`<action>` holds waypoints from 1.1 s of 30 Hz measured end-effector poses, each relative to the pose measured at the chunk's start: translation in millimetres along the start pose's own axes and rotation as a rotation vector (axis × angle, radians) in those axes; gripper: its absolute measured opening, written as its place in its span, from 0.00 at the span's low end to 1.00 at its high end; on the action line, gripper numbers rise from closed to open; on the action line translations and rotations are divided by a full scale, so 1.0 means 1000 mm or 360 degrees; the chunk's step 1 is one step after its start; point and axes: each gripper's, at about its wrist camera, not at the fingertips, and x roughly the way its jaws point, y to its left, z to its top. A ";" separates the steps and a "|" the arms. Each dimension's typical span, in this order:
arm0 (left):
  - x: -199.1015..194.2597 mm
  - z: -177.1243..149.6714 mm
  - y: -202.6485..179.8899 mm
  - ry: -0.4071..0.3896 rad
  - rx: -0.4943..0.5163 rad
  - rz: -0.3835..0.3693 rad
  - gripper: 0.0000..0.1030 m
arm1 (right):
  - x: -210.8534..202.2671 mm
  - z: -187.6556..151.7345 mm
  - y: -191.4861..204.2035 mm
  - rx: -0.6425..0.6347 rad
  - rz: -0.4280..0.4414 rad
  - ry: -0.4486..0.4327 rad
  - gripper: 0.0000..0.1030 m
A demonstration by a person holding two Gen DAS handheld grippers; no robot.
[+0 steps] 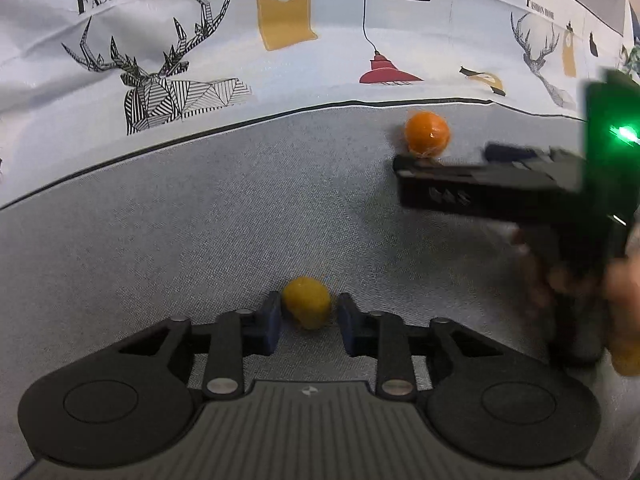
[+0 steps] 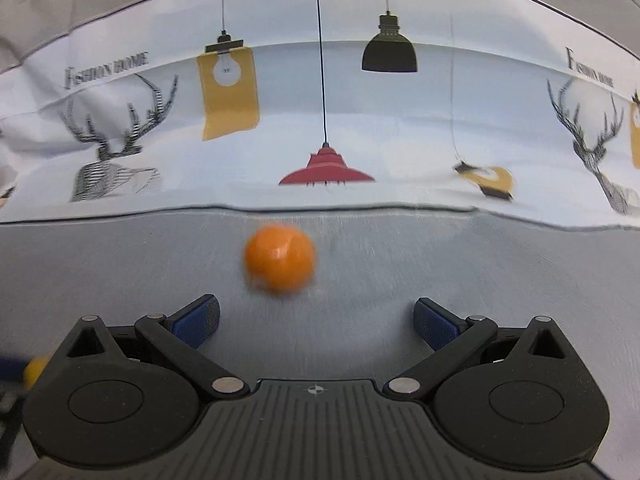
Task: Organize fruits
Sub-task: 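Grasp a yellow fruit with the left tool while the right tool grasps the wrapped orange, then carry the yellow fruit and wrapped orange over the blue plate with both tools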
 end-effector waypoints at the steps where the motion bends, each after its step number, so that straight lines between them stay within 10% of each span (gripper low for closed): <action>1: -0.001 -0.001 0.000 -0.0001 0.0002 -0.0010 0.27 | 0.003 0.001 0.000 -0.0005 -0.0008 -0.0024 0.98; 4: -0.008 -0.001 0.002 -0.0021 -0.0037 -0.0027 0.27 | -0.002 0.004 -0.001 -0.0039 0.0048 -0.0087 0.39; 17: -0.163 -0.044 -0.009 -0.0102 -0.0136 0.0055 0.27 | -0.179 -0.038 -0.014 0.0307 0.0075 0.0072 0.38; 33: -0.365 -0.202 0.012 -0.0108 -0.0245 0.0248 0.27 | -0.432 -0.094 0.095 0.0119 0.0586 0.0122 0.39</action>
